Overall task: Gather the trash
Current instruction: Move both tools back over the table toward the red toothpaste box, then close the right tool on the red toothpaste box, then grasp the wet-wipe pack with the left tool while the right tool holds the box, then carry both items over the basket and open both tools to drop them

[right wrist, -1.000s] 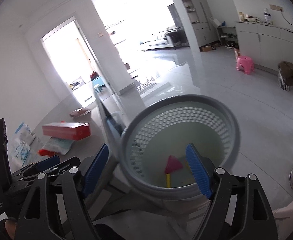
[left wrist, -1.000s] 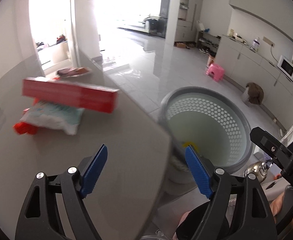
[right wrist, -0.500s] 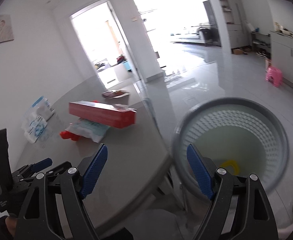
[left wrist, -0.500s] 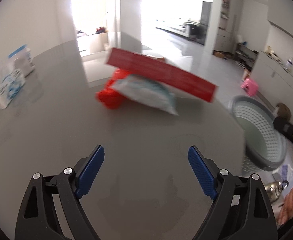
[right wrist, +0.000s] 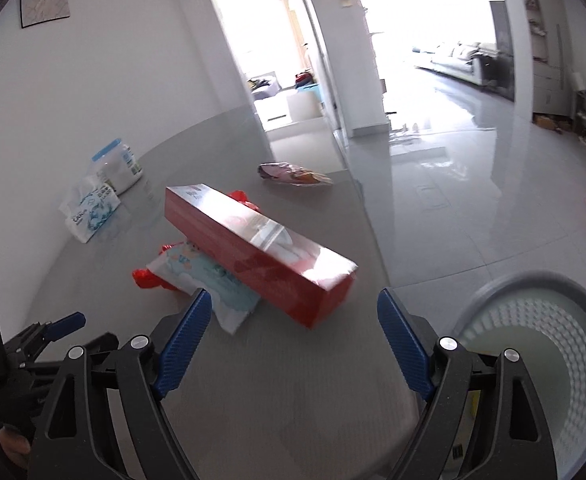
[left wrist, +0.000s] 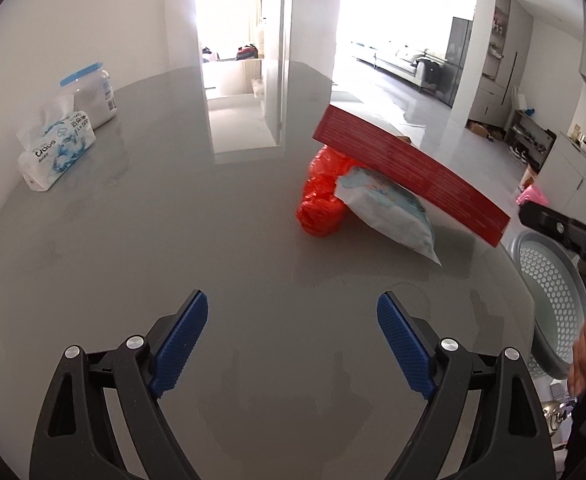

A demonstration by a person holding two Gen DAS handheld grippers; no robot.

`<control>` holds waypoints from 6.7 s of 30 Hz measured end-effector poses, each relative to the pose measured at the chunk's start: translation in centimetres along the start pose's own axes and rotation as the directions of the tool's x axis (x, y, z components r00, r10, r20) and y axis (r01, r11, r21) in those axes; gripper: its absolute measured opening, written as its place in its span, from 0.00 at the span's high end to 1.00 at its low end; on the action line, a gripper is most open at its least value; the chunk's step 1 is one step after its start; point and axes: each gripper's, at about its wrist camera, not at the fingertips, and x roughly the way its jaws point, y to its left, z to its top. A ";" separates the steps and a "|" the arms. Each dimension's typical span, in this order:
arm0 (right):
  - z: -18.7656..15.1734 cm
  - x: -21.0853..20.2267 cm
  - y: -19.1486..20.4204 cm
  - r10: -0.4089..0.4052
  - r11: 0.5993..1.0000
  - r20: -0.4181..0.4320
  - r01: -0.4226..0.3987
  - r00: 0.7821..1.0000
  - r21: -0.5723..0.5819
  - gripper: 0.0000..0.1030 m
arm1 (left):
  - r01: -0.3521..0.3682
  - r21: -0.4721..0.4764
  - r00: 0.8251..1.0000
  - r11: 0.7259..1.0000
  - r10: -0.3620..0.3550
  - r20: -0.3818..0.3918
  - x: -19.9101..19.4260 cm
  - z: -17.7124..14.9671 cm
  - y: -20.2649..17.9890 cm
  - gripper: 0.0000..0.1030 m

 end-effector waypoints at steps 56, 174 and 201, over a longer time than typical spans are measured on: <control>0.7 2.9 6.6 0.032 0.971 -0.006 -0.032 0.999 -0.236 0.46 | -0.022 -0.058 0.999 0.998 0.020 -0.028 0.4 0.6 1.9 0.17; -15.0 -15.7 -13.6 -0.420 0.838 0.045 0.369 0.906 0.402 0.47 | 0.393 0.463 0.919 0.794 -0.353 -0.173 1.9 -2.3 -30.8 0.71; -15.1 -16.6 -12.8 -0.429 0.833 0.075 0.362 0.900 0.418 0.31 | 0.357 0.424 0.932 0.832 -0.345 -0.107 0.5 -2.3 -27.7 0.34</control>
